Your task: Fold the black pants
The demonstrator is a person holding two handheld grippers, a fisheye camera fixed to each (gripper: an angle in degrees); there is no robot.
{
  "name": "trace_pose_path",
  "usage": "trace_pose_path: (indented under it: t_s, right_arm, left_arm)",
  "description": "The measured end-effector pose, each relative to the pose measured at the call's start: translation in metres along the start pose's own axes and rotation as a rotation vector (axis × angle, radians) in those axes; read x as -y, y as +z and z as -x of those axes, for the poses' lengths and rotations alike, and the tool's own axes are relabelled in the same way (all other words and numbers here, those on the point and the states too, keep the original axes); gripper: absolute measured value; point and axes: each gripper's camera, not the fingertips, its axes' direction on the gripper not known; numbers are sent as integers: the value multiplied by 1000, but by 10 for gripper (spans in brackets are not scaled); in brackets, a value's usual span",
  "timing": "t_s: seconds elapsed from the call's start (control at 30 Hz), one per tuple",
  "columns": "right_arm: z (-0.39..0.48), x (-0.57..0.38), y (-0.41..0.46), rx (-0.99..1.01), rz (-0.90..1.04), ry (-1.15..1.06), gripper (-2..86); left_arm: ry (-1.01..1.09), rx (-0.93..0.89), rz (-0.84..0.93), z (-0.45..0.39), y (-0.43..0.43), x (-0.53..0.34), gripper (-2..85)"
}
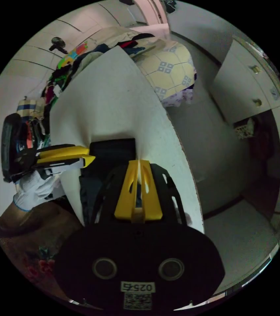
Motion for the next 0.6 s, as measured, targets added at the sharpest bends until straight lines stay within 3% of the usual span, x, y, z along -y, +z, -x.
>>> trace_pose_path:
  t_s: [0.1, 0.27, 0.43, 0.6]
  right_arm:
    - [6, 14, 8, 97, 4, 28, -7]
    - [1, 34, 12, 205, 5, 54, 4]
    - [-12, 47, 3, 474, -94, 87, 95]
    - [10, 67, -5, 589, -98, 56, 146]
  left_arm:
    - [47, 77, -18, -8, 8, -7, 10]
    - [15, -22, -22, 6, 20, -15, -7]
    - [3, -101, -58, 21, 38, -37, -9]
    - [-40, -102, -76, 23, 56, -58, -9]
